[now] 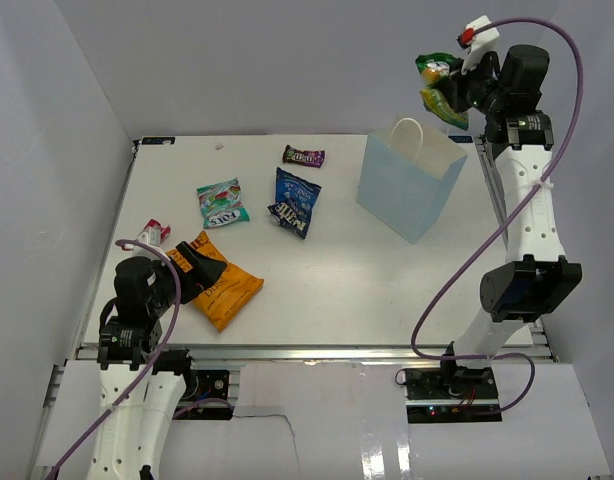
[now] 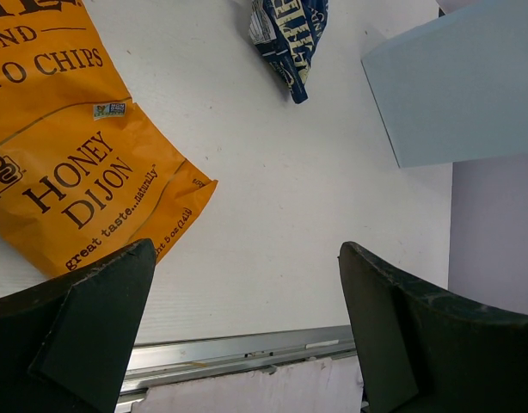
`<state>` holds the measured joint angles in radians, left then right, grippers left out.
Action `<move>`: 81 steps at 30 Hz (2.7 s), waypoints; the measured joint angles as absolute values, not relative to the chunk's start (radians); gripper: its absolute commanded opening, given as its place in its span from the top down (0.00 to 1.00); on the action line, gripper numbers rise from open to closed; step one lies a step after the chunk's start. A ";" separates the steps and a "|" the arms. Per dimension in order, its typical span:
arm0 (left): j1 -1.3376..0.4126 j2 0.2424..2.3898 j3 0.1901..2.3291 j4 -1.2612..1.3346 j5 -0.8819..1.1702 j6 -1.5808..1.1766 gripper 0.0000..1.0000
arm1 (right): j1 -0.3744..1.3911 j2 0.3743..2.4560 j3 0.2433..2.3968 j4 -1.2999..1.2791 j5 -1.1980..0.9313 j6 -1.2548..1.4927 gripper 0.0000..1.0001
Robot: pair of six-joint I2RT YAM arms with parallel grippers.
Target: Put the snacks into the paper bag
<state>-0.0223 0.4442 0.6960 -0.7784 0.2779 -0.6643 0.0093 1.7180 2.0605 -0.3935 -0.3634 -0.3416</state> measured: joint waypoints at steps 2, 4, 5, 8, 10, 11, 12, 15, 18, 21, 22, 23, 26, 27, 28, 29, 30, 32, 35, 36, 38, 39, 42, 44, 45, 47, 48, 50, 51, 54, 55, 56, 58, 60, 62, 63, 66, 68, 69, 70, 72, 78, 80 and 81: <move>-0.022 0.445 0.696 -0.778 0.278 -0.667 0.02 | 0.004 1.718 2.014 -0.393 -0.376 -0.335 0.89; -0.022 0.448 0.696 -0.778 0.278 -0.668 0.02 | 0.005 1.711 1.954 -0.385 -0.397 -0.317 0.89; -0.022 0.450 0.696 -0.778 0.278 -0.669 0.02 | 0.007 1.707 1.922 -0.384 -0.404 -0.308 0.89; -0.022 0.453 0.696 -0.778 0.278 -0.671 0.02 | 0.011 1.689 1.825 -0.374 -0.421 -0.281 0.88; -0.022 0.454 0.696 -0.778 0.278 -0.671 0.02 | 0.014 1.682 1.783 -0.368 -0.424 -0.265 0.88; -0.022 0.455 0.696 -0.778 0.278 -0.671 0.02 | 0.014 1.679 1.768 -0.365 -0.426 -0.260 0.87; -0.022 0.457 0.696 -0.778 0.278 -0.672 0.02 | 0.014 1.677 1.757 -0.364 -0.426 -0.255 0.87; -0.022 0.462 0.696 -0.778 0.279 -0.673 0.02 | 0.013 1.666 1.717 -0.336 -0.426 -0.241 0.85; -0.022 0.463 0.696 -0.778 0.279 -0.674 0.02 | 0.014 1.651 1.670 -0.314 -0.426 -0.239 0.82; -0.022 0.463 0.696 -0.778 0.279 -0.675 0.02 | 0.014 1.649 1.637 -0.298 -0.424 -0.245 0.75; -0.022 0.463 0.696 -0.778 0.279 -0.677 0.02 | 0.013 1.648 1.624 -0.292 -0.424 -0.249 0.73; -0.022 0.464 0.697 -0.778 0.279 -0.678 0.02 | 0.013 1.648 1.613 -0.291 -0.424 -0.251 0.71; -0.022 0.468 0.698 -0.778 0.278 -0.682 0.02 | 0.014 1.648 1.586 -0.288 -0.423 -0.265 0.55; -0.022 0.470 0.698 -0.778 0.278 -0.683 0.02 | 0.014 1.647 1.581 -0.286 -0.422 -0.270 0.50; -0.022 0.471 0.698 -0.778 0.276 -0.687 0.02 | 0.014 1.644 1.578 -0.288 -0.423 -0.272 0.43; -0.022 0.471 0.698 -0.778 0.274 -0.690 0.02 | 0.013 1.641 1.577 -0.288 -0.423 -0.270 0.38; -0.022 0.471 0.698 -0.778 0.272 -0.694 0.02 | 0.013 1.635 1.577 -0.288 -0.426 -0.271 0.33; -0.022 0.472 0.698 -0.779 0.263 -0.705 0.02 | 0.006 1.618 1.581 -0.291 -0.437 -0.267 0.30; -0.022 0.484 0.698 -0.785 0.238 -0.726 0.02 | -0.023 1.597 1.614 -0.308 -0.456 -0.250 0.30; -0.022 0.492 0.698 -0.788 0.225 -0.735 0.02 | -0.035 1.592 1.633 -0.316 -0.462 -0.241 0.30; -0.022 0.515 0.698 -0.799 0.200 -0.754 0.02 | -0.061 1.581 1.672 -0.335 -0.473 -0.224 0.31; -0.022 0.530 0.698 -0.806 0.188 -0.762 0.02 | -0.072 1.576 1.692 -0.345 -0.477 -0.217 0.31; -0.022 0.590 0.698 -0.839 0.133 -0.786 0.02 | -0.104 1.561 1.762 -0.395 -0.485 -0.216 0.31; -0.022 0.631 0.699 -0.874 0.087 -0.800 0.02 | -0.122 1.554 1.817 -0.437 -0.490 -0.231 0.31; -0.022 0.657 0.699 -0.894 0.057 -0.807 0.02 | -0.127 1.552 1.843 -0.459 -0.495 -0.245 0.31; -0.022 0.704 0.699 -0.923 0.011 -0.823 0.03 | -0.130 1.546 1.889 -0.508 -0.513 -0.284 0.31; -0.022 0.730 0.699 -0.933 -0.006 -0.830 0.04 | -0.129 1.539 1.904 -0.532 -0.527 -0.312 0.30; -0.022 0.799 0.699 -0.934 -0.035 -0.845 0.05 | -0.129 1.518 1.909 -0.580 -0.554 -0.377 0.28; -0.022 0.828 0.699 -0.932 -0.044 -0.850 0.05 | -0.128 1.507 1.906 -0.593 -0.563 -0.391 0.27; -0.022 0.941 0.699 -0.915 -0.066 -0.857 0.05 | -0.115 1.470 1.871 -0.643 -0.615 -0.469 0.27; -0.022 0.967 0.699 -0.906 -0.070 -0.857 0.05 | -0.108 1.459 1.858 -0.664 -0.630 -0.495 0.27; -0.022 0.985 0.699 -0.897 -0.072 -0.857 0.05 | -0.095 1.450 1.847 -0.686 -0.645 -0.518 0.27; -0.022 1.007 0.699 -0.881 -0.073 -0.856 0.06 | -0.057 1.438 1.820 -0.718 -0.670 -0.562 0.25; -0.022 1.023 0.699 -0.869 -0.078 -0.855 0.06 | 0.001 1.419 1.769 -0.738 -0.681 -0.599 0.25; -0.022 1.041 0.698 -0.852 -0.079 -0.854 0.07 | 0.062 1.401 1.712 -0.752 -0.687 -0.620 0.25; -0.022 1.049 0.697 -0.842 -0.079 -0.854 0.07 | 0.095 1.394 1.684 -0.756 -0.689 -0.627 0.25; -0.022 1.069 0.696 -0.818 -0.073 -0.848 0.07 | 0.177 1.375 1.603 -0.760 -0.693 -0.636 0.25; -0.022 1.076 0.694 -0.802 -0.067 -0.841 0.07 | 0.218 1.369 1.560 -0.757 -0.696 -0.635 0.25; -0.022 1.077 0.693 -0.795 -0.064 -0.837 0.07 | 0.234 1.367 1.541 -0.756 -0.698 -0.634 0.25; -0.022 1.077 0.690 -0.786 -0.060 -0.833 0.07 | 0.250 1.366 1.524 -0.754 -0.702 -0.632 0.25; -0.022 1.078 0.677 -0.773 -0.051 -0.826 0.07 | 0.278 1.366 1.491 -0.745 -0.708 -0.625 0.25; -0.022 1.120 0.661 -0.769 -0.041 -0.820 0.11 | 0.335 1.370 1.400 -0.708 -0.735 -0.582 0.24; -0.022 1.139 0.660 -0.760 -0.041 -0.820 0.13 | 0.350 1.374 1.375 -0.701 -0.743 -0.573 0.24; -0.022 1.147 0.659 -0.755 -0.041 -0.820 0.14 | 0.355 1.376 1.367 -0.700 -0.745 -0.567 0.24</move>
<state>-0.0216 1.1473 0.6594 -0.7547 -0.0410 -0.8204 0.3553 1.3762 1.3666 -0.7002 -0.7448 -0.5674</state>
